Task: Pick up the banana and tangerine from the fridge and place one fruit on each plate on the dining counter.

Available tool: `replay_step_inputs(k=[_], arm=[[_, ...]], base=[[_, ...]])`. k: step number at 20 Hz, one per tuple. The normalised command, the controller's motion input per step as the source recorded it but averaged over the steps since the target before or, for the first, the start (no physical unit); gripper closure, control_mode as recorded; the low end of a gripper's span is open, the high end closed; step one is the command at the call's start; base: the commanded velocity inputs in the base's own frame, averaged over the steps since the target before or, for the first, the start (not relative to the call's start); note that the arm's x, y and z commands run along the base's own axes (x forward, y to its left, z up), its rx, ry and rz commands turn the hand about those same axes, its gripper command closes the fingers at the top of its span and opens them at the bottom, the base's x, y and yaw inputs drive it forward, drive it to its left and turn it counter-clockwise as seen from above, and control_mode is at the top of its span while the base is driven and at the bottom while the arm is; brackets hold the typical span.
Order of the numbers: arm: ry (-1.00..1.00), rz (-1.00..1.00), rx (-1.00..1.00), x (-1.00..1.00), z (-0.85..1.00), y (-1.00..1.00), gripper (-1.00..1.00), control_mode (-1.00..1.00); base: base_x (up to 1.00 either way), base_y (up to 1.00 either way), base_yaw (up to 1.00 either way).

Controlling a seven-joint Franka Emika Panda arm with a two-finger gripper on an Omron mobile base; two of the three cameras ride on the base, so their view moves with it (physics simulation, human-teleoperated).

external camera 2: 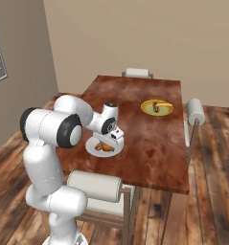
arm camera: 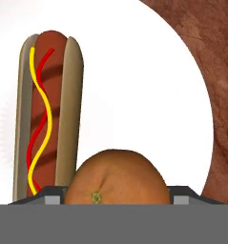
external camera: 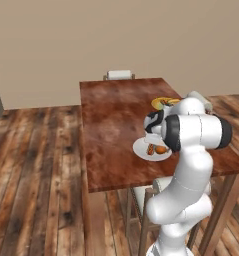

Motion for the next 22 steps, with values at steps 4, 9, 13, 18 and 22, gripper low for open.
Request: replay_step_inputs(k=[4, 9, 13, 18, 22], arm=[[-0.09, 0.0, 0.0, 0.02, -0.12, 0.0, -1.0, -1.0], [-0.23, 0.0, 0.0, -0.21, 0.06, -0.05, -1.0, -1.0], [-0.24, 0.0, 0.0, -0.36, 0.43, -0.06, -1.0, -1.0], [-0.19, 0.0, 0.0, -0.41, 0.77, -0.08, -1.0, -1.0], [-0.12, 0.0, 0.0, -0.4, 0.9, -0.04, -1.0, -1.0]], base=[[0.0, 0.0, 0.0], [0.0, 0.0, 0.0], [0.0, 0.0, 0.0], [0.0, 0.0, 0.0], [0.0, 0.0, 0.0]])
